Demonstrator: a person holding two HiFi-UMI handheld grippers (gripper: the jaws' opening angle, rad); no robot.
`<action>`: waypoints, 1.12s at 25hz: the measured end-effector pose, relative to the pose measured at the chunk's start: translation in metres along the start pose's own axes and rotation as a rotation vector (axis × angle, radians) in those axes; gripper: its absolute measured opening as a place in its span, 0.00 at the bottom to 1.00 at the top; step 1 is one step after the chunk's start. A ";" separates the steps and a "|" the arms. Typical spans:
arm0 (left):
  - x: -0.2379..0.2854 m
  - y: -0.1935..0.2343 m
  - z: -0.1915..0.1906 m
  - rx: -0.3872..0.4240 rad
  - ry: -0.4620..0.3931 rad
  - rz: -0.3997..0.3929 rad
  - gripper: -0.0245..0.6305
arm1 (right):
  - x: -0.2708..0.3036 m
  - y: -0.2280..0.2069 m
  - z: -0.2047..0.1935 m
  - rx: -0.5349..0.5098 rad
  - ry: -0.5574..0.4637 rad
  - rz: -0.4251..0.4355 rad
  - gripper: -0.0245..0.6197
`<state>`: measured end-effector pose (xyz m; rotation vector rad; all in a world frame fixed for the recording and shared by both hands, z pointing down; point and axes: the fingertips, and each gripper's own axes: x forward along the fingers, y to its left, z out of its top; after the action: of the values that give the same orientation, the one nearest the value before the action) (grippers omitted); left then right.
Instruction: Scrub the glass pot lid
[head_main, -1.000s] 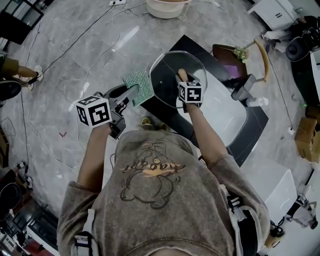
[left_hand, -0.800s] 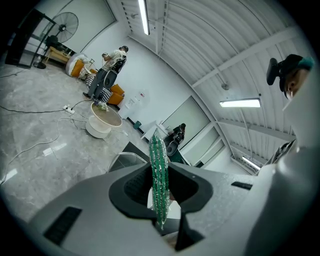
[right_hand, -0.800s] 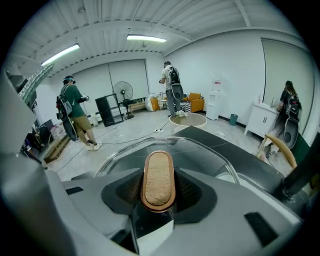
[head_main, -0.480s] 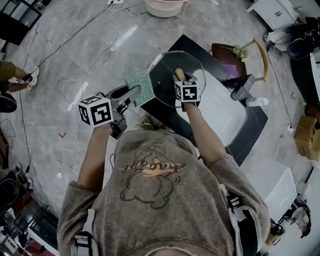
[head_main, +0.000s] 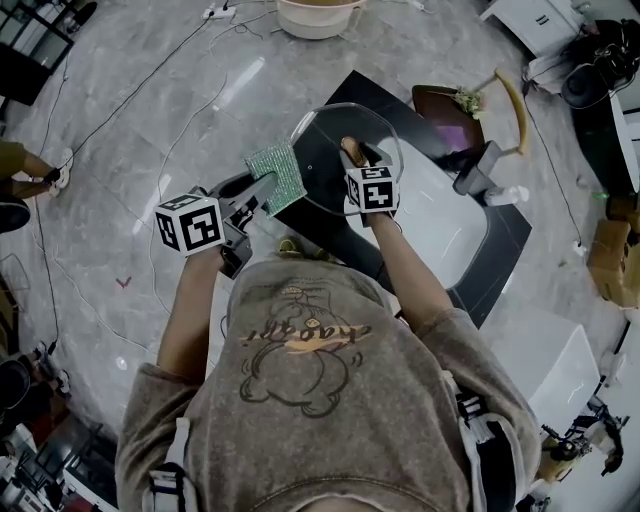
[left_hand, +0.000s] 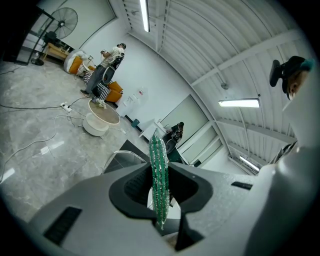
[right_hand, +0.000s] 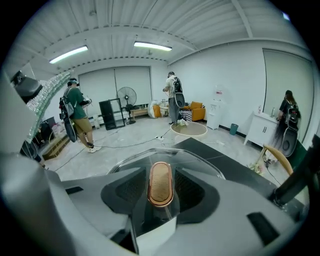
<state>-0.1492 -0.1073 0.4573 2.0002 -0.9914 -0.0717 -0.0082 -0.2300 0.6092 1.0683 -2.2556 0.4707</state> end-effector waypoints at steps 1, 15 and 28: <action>0.001 -0.001 0.000 0.003 -0.001 -0.005 0.17 | -0.008 0.001 0.004 0.005 -0.018 0.004 0.32; 0.044 -0.022 -0.016 0.019 0.047 -0.097 0.17 | -0.172 -0.009 0.013 0.097 -0.243 -0.026 0.32; 0.066 -0.050 -0.020 0.286 0.002 -0.071 0.17 | -0.230 -0.013 0.000 0.200 -0.387 -0.104 0.08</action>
<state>-0.0651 -0.1226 0.4534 2.2949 -0.9728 0.0356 0.1173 -0.1054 0.4619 1.4786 -2.5062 0.4864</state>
